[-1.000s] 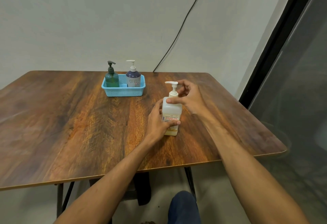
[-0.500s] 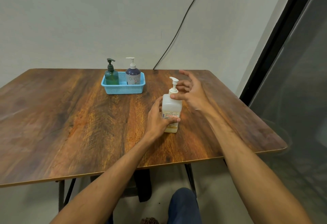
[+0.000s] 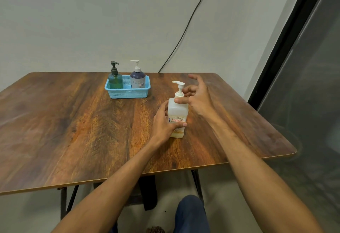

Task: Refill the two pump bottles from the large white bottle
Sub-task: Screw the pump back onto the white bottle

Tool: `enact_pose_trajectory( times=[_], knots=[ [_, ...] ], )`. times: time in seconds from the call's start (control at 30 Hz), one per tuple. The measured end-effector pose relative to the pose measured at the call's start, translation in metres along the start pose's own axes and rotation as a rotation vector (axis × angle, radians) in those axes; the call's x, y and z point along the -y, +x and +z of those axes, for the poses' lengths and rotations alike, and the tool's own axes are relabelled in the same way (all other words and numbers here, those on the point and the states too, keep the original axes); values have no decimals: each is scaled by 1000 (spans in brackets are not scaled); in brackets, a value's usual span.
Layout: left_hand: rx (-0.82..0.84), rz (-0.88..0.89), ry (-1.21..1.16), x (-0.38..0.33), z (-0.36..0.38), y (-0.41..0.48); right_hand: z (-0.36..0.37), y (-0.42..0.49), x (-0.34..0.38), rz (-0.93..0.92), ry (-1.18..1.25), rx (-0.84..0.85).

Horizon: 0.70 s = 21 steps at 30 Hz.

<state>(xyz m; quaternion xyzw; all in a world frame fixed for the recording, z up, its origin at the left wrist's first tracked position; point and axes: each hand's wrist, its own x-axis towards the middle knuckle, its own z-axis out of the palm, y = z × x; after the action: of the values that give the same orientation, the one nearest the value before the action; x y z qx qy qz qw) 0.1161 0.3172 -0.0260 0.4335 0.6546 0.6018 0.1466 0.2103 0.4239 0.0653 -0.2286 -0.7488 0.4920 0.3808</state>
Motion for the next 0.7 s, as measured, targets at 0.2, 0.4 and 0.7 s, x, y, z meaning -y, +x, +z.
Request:
enact_pose_trajectory(
  times=[0.2,0.4,0.7],
  knots=[
    [-6,3,6,-1,-1,0,5,0,-7,21,-7,-20],
    [-4,9,12,0,1,0,0,0,-10,41,-62,32],
    [-12,5,20,2,1,1,1,-3,-10,13,-42,-37]
  ],
)
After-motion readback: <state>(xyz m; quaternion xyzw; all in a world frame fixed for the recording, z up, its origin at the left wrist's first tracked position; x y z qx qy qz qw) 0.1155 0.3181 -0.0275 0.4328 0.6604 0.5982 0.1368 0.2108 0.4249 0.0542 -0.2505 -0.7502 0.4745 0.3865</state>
